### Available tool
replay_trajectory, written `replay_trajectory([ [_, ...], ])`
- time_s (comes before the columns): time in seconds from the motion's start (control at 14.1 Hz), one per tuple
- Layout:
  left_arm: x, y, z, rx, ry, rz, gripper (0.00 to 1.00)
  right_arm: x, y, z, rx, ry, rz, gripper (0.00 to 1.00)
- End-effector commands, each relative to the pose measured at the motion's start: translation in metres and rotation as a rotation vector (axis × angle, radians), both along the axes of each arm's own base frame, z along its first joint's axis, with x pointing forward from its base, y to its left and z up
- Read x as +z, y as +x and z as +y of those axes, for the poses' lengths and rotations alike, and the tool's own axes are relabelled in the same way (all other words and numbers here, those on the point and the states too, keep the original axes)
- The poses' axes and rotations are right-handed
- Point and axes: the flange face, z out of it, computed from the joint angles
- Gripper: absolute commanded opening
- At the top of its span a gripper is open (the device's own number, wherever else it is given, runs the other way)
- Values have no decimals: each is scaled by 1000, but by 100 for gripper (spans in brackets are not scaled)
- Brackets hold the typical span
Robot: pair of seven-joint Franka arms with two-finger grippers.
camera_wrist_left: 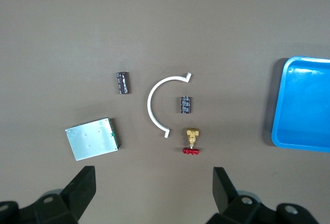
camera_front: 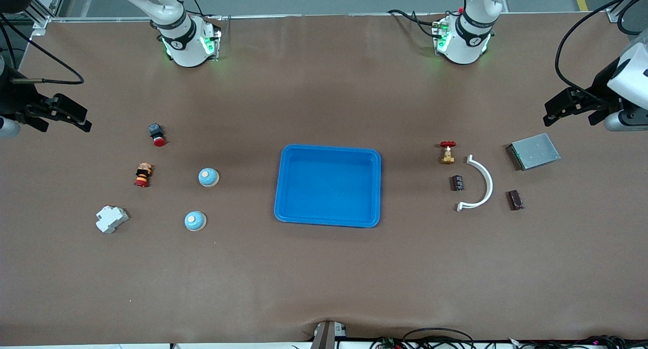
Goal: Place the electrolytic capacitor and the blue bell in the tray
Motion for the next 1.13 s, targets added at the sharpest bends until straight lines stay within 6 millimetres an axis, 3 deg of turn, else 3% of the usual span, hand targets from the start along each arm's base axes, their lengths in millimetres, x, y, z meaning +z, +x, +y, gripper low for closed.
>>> replay_trajectory([
  [0.0,4,2,1,-5,4,8,100,8,-6,-1,4,-15,-13,100],
  [0.42,-6,8,2,-15,7,26,100,9,-7,-5,-2,-14,-14,100],
  [0.57,-23,22,1,-20,4,52,100,10,-8,-5,-8,-14,-14,100],
  [0.85,-102,63,-10,-9,-14,161,100,9,-9,-2,-10,-14,-14,100],
  [1.06,-150,94,-8,-17,-4,205,100,0,-9,8,-78,-10,7,100],
])
